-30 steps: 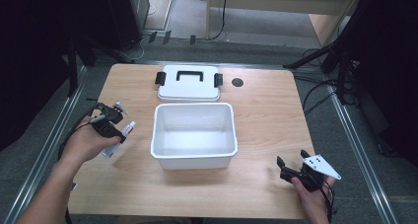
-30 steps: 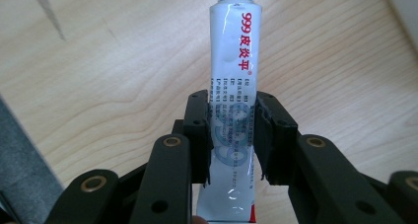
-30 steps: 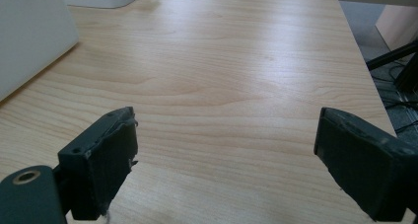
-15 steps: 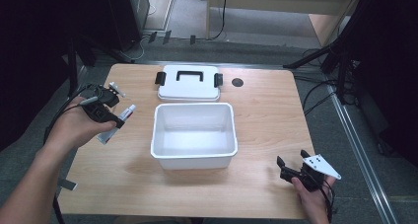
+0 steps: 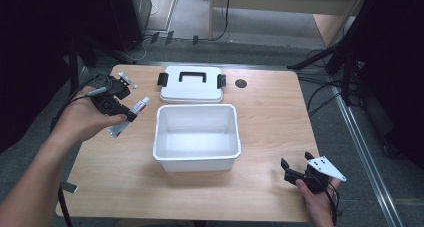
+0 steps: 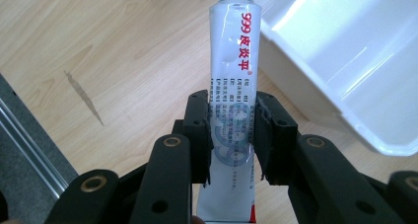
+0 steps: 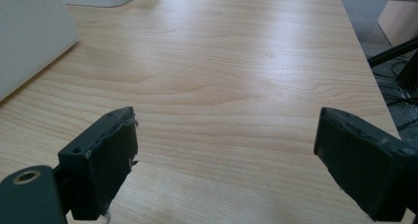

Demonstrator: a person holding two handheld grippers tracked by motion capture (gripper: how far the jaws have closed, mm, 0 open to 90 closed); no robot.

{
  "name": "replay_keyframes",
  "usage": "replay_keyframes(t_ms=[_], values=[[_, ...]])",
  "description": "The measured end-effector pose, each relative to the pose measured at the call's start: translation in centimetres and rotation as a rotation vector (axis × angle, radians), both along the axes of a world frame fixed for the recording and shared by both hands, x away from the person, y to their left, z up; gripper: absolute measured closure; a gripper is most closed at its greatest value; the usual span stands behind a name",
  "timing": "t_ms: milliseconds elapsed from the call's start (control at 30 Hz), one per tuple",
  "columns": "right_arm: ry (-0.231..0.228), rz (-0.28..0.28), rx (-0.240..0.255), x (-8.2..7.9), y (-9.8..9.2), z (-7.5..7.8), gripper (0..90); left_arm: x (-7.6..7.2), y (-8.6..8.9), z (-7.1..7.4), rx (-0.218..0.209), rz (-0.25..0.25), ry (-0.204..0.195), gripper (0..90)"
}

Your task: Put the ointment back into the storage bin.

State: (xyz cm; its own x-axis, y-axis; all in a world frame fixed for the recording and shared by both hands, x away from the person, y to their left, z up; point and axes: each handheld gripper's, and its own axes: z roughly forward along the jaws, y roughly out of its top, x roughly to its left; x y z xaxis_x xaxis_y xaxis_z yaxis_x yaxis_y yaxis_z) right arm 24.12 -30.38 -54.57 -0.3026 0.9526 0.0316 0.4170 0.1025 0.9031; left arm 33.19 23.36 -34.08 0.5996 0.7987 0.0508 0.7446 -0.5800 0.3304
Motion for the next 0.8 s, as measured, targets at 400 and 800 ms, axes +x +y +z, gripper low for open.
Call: replay_keyframes(t_ms=[400,800], values=[[0.005,-0.001,0.007,0.1,0.0,0.0,9.8,1.2,-3.8,0.6,-0.018,-0.085,0.005,70.9],[0.008,0.001,0.008,0.1,0.0,0.0,9.8,2.2,-6.8,0.3,-0.032,-0.128,0.015,70.9]])
